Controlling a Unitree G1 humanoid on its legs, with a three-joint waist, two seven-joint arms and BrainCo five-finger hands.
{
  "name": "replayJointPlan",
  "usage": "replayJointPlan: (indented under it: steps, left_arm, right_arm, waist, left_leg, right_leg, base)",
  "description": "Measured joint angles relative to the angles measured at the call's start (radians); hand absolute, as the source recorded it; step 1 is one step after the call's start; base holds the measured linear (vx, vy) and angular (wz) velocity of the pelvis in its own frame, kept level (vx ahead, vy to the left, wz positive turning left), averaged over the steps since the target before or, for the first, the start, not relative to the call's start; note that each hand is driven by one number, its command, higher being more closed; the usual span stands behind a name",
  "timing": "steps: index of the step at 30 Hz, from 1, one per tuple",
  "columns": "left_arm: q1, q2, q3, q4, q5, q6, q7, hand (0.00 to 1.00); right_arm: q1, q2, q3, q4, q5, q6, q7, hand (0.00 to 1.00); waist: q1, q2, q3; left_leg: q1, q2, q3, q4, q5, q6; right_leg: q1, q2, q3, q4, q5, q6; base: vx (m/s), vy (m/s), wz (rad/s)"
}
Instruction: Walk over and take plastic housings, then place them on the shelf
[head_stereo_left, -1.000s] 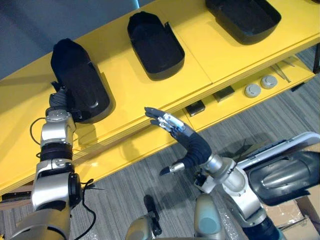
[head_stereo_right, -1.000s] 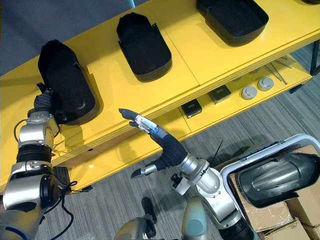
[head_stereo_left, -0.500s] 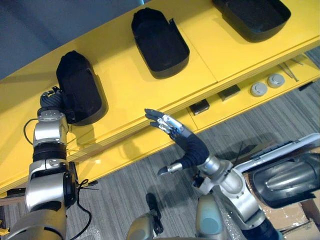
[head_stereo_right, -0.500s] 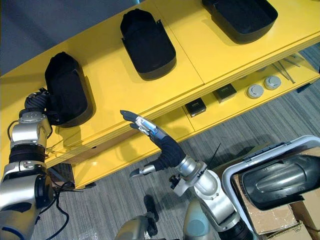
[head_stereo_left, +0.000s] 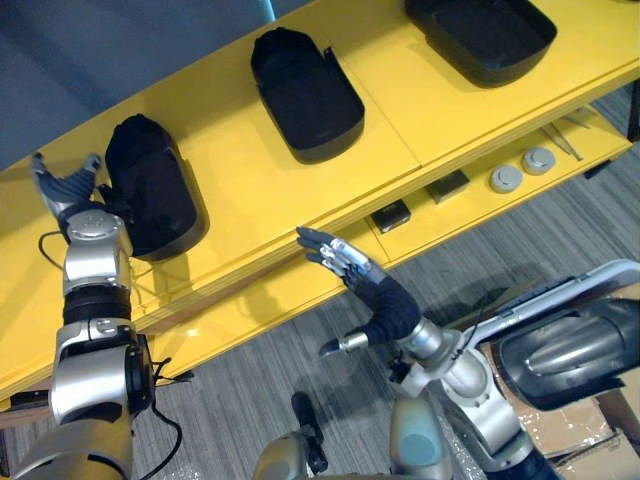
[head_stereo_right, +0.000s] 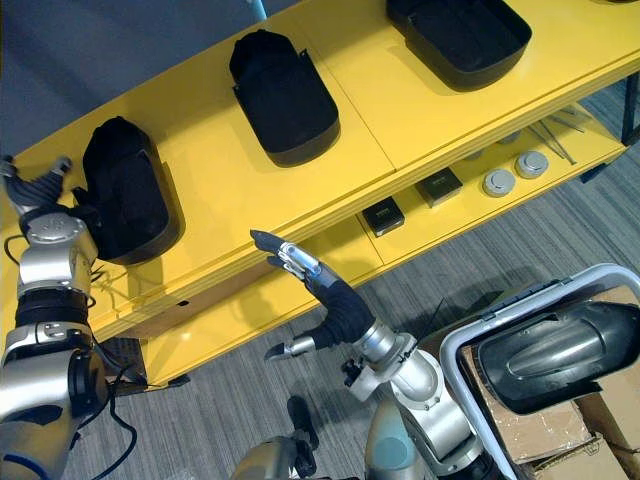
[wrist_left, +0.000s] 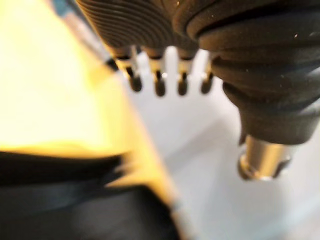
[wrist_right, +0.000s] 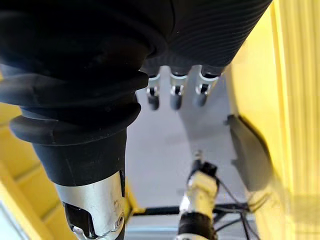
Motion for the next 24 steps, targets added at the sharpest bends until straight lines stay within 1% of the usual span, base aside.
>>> replayJointPlan:
  steps: [2, 3, 4, 5, 6, 7, 8, 9, 11, 12, 13, 14, 15, 16, 17, 18, 19, 20, 22, 24]
  left_arm:
    - [0.0, 0.025, -0.03, -0.001, 0.053, -0.032, 0.04, 0.0]
    - [0.0, 0.039, -0.044, -0.001, 0.083, -0.054, 0.053, 0.0]
    - [0.001, 0.044, -0.047, -0.001, 0.1, -0.063, 0.063, 0.0]
    - [0.015, 0.056, -0.063, -0.002, 0.112, -0.074, 0.084, 0.0]
    - [0.046, 0.058, -0.066, -0.007, 0.121, -0.091, 0.109, 0.0]
    - [0.07, 0.058, -0.066, -0.017, 0.135, -0.101, 0.122, 0.0]
    - [0.137, 0.058, -0.069, -0.065, 0.147, -0.111, 0.136, 0.0]
    - [0.179, 0.058, -0.067, -0.105, 0.147, -0.118, 0.143, 0.0]
    - [0.347, 0.032, -0.039, -0.309, 0.144, -0.178, 0.135, 0.0]
    - [0.391, 0.009, -0.021, -0.364, 0.138, -0.195, 0.126, 0.0]
    - [0.483, -0.045, 0.012, -0.474, 0.136, -0.229, 0.115, 0.0]
    - [0.588, -0.117, 0.032, -0.584, 0.136, -0.253, 0.099, 0.0]
    - [0.647, -0.16, 0.04, -0.639, 0.128, -0.268, 0.08, 0.0]
    - [0.763, -0.244, 0.042, -0.73, 0.08, -0.302, 0.03, 0.0]
    - [0.867, -0.328, 0.036, -0.783, 0.041, -0.328, -0.015, 0.0]
    - [0.913, -0.367, 0.032, -0.798, 0.029, -0.337, -0.033, 0.0]
    - [0.998, -0.438, 0.018, -0.808, 0.02, -0.338, -0.074, 0.0]
    - [1.072, -0.496, -0.007, -0.805, -0.019, -0.333, -0.104, 0.0]
    - [1.152, -0.573, -0.034, -0.798, -0.094, -0.332, -0.145, 0.0]
    - [1.209, -0.64, -0.045, -0.744, -0.152, -0.332, -0.202, 0.0]
  right_arm:
    - [-0.001, -0.003, 0.0, 0.001, -0.001, -0.032, -0.002, 0.0]
    - [-0.009, -0.003, -0.001, 0.004, 0.0, -0.046, -0.002, 0.0]
    - [-0.013, -0.003, 0.0, 0.009, 0.0, -0.051, -0.001, 0.0]
    - [-0.023, -0.003, 0.004, 0.029, -0.001, -0.056, 0.0, 0.0]
    - [-0.035, -0.003, 0.006, 0.066, -0.001, -0.056, -0.001, 0.0]
    - [-0.042, -0.003, 0.014, 0.088, -0.001, -0.055, -0.001, 0.0]
    - [-0.052, -0.003, 0.021, 0.129, -0.001, -0.052, -0.001, 0.0]
    - [-0.056, -0.002, 0.025, 0.145, -0.001, -0.046, -0.001, 0.0]
    - [-0.067, 0.002, 0.045, 0.2, -0.032, -0.031, -0.009, 0.0]
    - [-0.067, 0.002, 0.051, 0.214, -0.039, -0.027, -0.01, 0.0]
    - [-0.069, 0.01, 0.063, 0.243, -0.041, -0.023, -0.019, 0.0]
    - [-0.071, 0.025, 0.076, 0.275, -0.041, -0.022, -0.033, 0.0]
    - [-0.072, 0.037, 0.079, 0.292, -0.041, -0.019, -0.044, 0.0]
    - [-0.077, 0.066, 0.079, 0.331, -0.039, -0.008, -0.065, 0.0]
    - [-0.089, 0.091, 0.073, 0.374, -0.039, 0.005, -0.077, 0.0]
    - [-0.097, 0.102, 0.069, 0.395, -0.039, 0.011, -0.083, 0.0]
    - [-0.111, 0.124, 0.059, 0.44, -0.038, 0.019, -0.096, 0.0]
    - [-0.134, 0.151, 0.05, 0.497, -0.038, 0.028, -0.106, 1.0]
    - [-0.183, 0.194, 0.041, 0.599, -0.039, 0.042, -0.143, 1.0]
    - [-0.246, 0.238, 0.035, 0.737, -0.046, 0.043, -0.194, 1.0]
  waist:
    - [0.0, 0.0, -0.009]
    - [0.002, -0.001, -0.012]
    - [0.004, -0.002, -0.012]
    - [0.016, -0.005, -0.02]
    - [0.027, -0.006, -0.044]
    - [0.03, -0.007, -0.056]
    - [0.044, -0.012, -0.085]
    - [0.049, -0.015, -0.097]
    - [0.081, -0.028, -0.121]
    - [0.09, -0.03, -0.134]
    - [0.115, -0.035, -0.16]
    - [0.133, -0.039, -0.181]
    - [0.143, -0.043, -0.191]
    - [0.164, -0.052, -0.205]
    - [0.185, -0.061, -0.214]
    - [0.195, -0.064, -0.216]
    - [0.213, -0.07, -0.222]
    - [0.232, -0.075, -0.227]
    - [0.251, -0.081, -0.231]
    - [0.275, -0.081, -0.23]
  left_leg:
    - [0.009, 0.003, -0.005, 0.007, 0.0, 0.0]
    - [0.012, 0.006, -0.011, 0.01, 0.0, 0.0]
    - [0.014, 0.007, -0.015, 0.013, -0.001, 0.0]
    - [0.019, 0.011, -0.024, 0.016, -0.001, 0.0]
    - [0.019, 0.015, -0.031, 0.016, -0.001, -0.001]
    - [0.02, 0.017, -0.034, 0.017, -0.001, -0.001]
    - [0.023, 0.019, -0.042, 0.017, -0.001, -0.001]
    - [0.025, 0.019, -0.052, 0.016, -0.001, -0.001]
    - [0.056, 0.02, -0.087, 0.012, -0.003, -0.004]
    - [0.056, 0.019, -0.093, 0.011, -0.005, -0.005]
    - [0.056, 0.019, -0.118, 0.008, -0.008, -0.007]
    - [0.055, 0.017, -0.14, 0.0, -0.008, -0.008]
    - [0.055, 0.016, -0.147, -0.002, -0.008, -0.008]
    - [0.055, 0.015, -0.169, -0.002, -0.008, -0.009]
    - [0.054, 0.015, -0.182, -0.003, -0.007, -0.011]
    - [0.054, 0.015, -0.193, -0.006, -0.006, -0.012]
    - [0.054, 0.015, -0.208, -0.02, 0.003, -0.018]
    - [0.052, 0.015, -0.224, -0.033, 0.015, -0.02]
    - [0.035, 0.015, -0.25, -0.035, 0.025, -0.024]
    - [0.036, 0.014, -0.264, -0.035, 0.031, -0.024]
  right_leg:
    - [0.031, 0.0, -0.005, -0.033, 0.012, 0.001]
    - [0.051, 0.001, -0.018, -0.056, 0.021, 0.001]
    - [0.064, 0.001, -0.023, -0.067, 0.026, 0.0]
    - [0.085, 0.004, -0.027, -0.092, 0.037, 0.001]
    - [0.103, 0.008, -0.039, -0.12, 0.046, 0.0]
    - [0.115, 0.008, -0.049, -0.132, 0.051, 0.0]
    - [0.135, 0.011, -0.062, -0.152, 0.058, -0.001]
    - [0.146, 0.011, -0.073, -0.16, 0.06, -0.002]
    - [0.209, 0.008, -0.11, -0.182, 0.06, -0.002]
    - [0.219, 0.007, -0.124, -0.189, 0.06, -0.002]
    - [0.235, 0.007, -0.141, -0.203, 0.06, -0.002]
    - [0.256, 0.005, -0.166, -0.216, 0.06, -0.001]
    - [0.264, 0.004, -0.181, -0.22, 0.06, -0.001]
    - [0.28, 0.004, -0.194, -0.23, 0.06, -0.001]
    - [0.292, 0.004, -0.216, -0.236, 0.059, -0.002]
    - [0.298, 0.005, -0.226, -0.237, 0.058, -0.003]
    - [0.306, 0.006, -0.245, -0.24, 0.056, -0.005]
    - [0.307, 0.007, -0.261, -0.241, 0.052, -0.01]
    - [0.309, 0.009, -0.287, -0.243, 0.05, -0.015]
    - [0.322, 0.01, -0.301, -0.244, 0.05, -0.015]
  base:
    - [0.0, 0.001, 0.04]
    - [0.0, 0.001, 0.13]
    - [0.0, -0.003, 0.13]
    - [0.0, -0.007, 0.11]
    - [0.01, -0.011, 0.13]
    - [0.03, -0.012, 0.21]
    - [0.03, -0.012, 0.22]
    - [0.05, -0.014, 0.33]
    - [0.04, -0.008, 0.39]
    - [0.03, 0.0, 0.42]
    - [0.02, -0.003, 0.5]
    - [0.02, -0.003, 0.5]
    - [0.0, -0.002, 0.5]
    - [-0.01, -0.005, 0.45]
    - [-0.03, -0.009, 0.42]
    - [-0.04, -0.017, 0.45]
    - [-0.04, -0.021, 0.42]
    - [-0.06, -0.027, 0.46]
    - [-0.05, -0.022, 0.36]
    - [-0.04, -0.013, 0.23]
